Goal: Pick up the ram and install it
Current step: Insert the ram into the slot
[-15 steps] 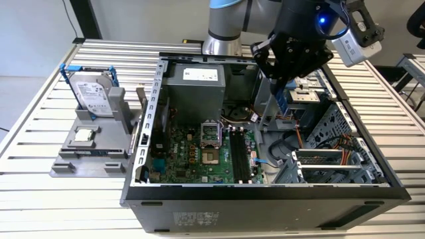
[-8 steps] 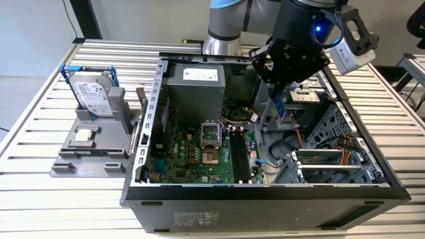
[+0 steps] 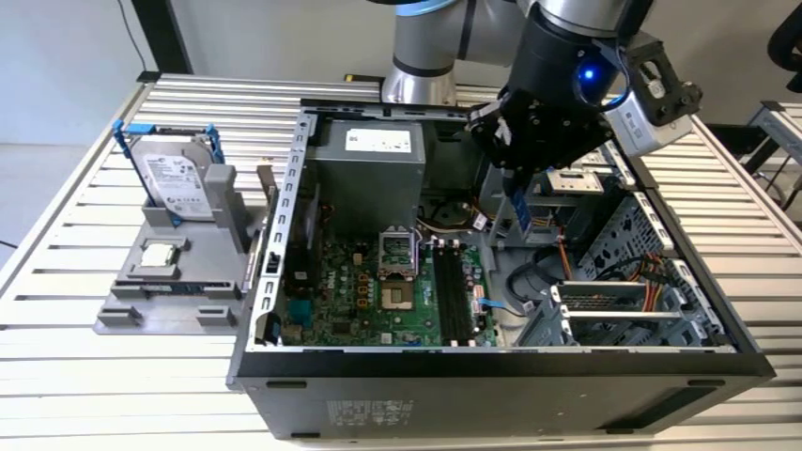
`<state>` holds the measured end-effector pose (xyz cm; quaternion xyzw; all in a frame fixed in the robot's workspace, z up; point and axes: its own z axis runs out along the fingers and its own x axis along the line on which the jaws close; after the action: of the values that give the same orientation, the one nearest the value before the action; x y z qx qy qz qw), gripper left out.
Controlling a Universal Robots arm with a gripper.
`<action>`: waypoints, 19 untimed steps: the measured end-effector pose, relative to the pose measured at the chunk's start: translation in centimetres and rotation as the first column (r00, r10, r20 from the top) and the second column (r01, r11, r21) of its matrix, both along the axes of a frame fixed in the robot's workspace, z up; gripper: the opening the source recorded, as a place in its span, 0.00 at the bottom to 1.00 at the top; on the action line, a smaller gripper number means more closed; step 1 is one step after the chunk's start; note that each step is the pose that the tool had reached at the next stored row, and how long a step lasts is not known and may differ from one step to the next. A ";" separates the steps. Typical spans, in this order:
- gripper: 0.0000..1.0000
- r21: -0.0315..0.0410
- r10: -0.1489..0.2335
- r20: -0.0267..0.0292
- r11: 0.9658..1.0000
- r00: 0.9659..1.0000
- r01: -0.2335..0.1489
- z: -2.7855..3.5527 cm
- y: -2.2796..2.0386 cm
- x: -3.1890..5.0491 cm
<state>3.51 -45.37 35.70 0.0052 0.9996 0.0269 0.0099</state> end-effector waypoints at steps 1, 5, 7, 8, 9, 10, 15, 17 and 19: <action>0.00 0.000 0.000 0.000 1.000 1.000 0.000 -0.16 0.00 0.00; 0.00 0.000 0.000 -0.001 1.000 1.000 0.000 -0.89 -0.01 -0.01; 0.00 0.000 0.000 -0.001 1.000 1.000 0.000 -1.26 -0.02 0.00; 0.00 0.000 0.000 -0.001 1.000 1.000 0.000 -1.44 -0.02 0.01; 0.00 0.000 0.000 -0.001 1.000 1.000 0.000 -1.62 -0.03 0.01; 0.00 0.000 0.000 -0.001 1.000 1.000 0.000 -1.81 -0.03 0.02; 0.00 0.000 0.000 -0.001 1.000 1.000 0.000 -2.71 -0.03 0.09; 0.00 0.000 0.000 -0.001 1.000 1.000 0.000 -3.08 -0.03 0.10; 0.00 0.000 0.000 -0.001 1.000 1.000 0.000 -3.44 -0.04 0.10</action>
<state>3.61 -45.41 32.26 0.0053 0.9996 0.0269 0.0093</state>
